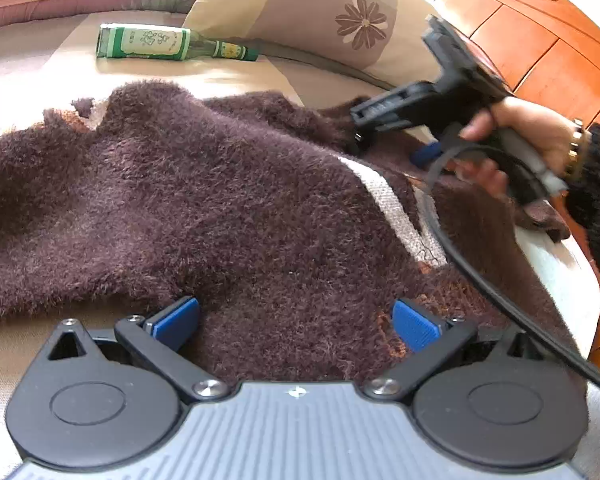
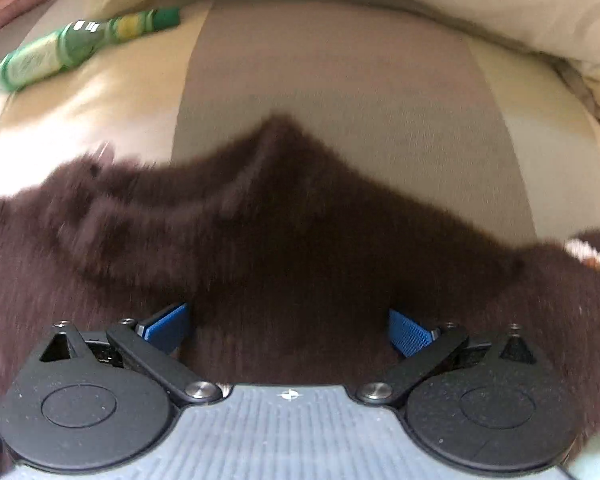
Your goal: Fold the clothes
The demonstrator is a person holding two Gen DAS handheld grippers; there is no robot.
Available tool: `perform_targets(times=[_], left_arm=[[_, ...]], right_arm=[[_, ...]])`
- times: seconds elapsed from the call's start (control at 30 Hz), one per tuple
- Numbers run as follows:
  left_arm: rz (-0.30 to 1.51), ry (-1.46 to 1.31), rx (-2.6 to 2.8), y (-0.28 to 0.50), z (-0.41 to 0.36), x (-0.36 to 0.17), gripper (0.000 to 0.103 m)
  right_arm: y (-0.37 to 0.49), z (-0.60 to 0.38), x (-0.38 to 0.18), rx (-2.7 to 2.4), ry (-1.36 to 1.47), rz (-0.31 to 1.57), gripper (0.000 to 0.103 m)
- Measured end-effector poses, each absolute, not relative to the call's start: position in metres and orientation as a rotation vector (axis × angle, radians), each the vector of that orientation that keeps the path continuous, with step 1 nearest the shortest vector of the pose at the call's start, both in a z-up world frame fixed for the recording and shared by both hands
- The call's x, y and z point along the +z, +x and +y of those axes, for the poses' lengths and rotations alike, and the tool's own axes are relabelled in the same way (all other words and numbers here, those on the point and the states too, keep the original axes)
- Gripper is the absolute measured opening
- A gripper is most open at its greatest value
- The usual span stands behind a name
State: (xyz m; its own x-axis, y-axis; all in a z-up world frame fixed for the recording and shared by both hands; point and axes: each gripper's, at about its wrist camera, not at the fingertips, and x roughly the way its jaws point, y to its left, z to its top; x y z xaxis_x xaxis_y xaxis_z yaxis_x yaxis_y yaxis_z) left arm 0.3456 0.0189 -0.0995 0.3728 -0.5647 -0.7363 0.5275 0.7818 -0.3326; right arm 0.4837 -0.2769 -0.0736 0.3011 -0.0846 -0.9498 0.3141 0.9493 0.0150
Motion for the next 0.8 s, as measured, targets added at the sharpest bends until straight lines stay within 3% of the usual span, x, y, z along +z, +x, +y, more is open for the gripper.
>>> perform_targets(times=[0.37,0.63,0.8], left_arm=[[0.912,0.046,-0.701,0.335,0.010,-0.105,0.102],[0.908,0.076,-0.687,0.331,0.008,-0.106,0.102],[0.907,0.094,-0.680,0.330,0.006,-0.105,0.102]], right_arm=[[0.490,-0.279,-0.084,-0.131,0.073,1.000,0.103],[0.416,-0.294,-0.014,0.076,0.357,0.988,0.103],[0.369,-0.289,-0.042,0.181,0.536,1.107,0.103]])
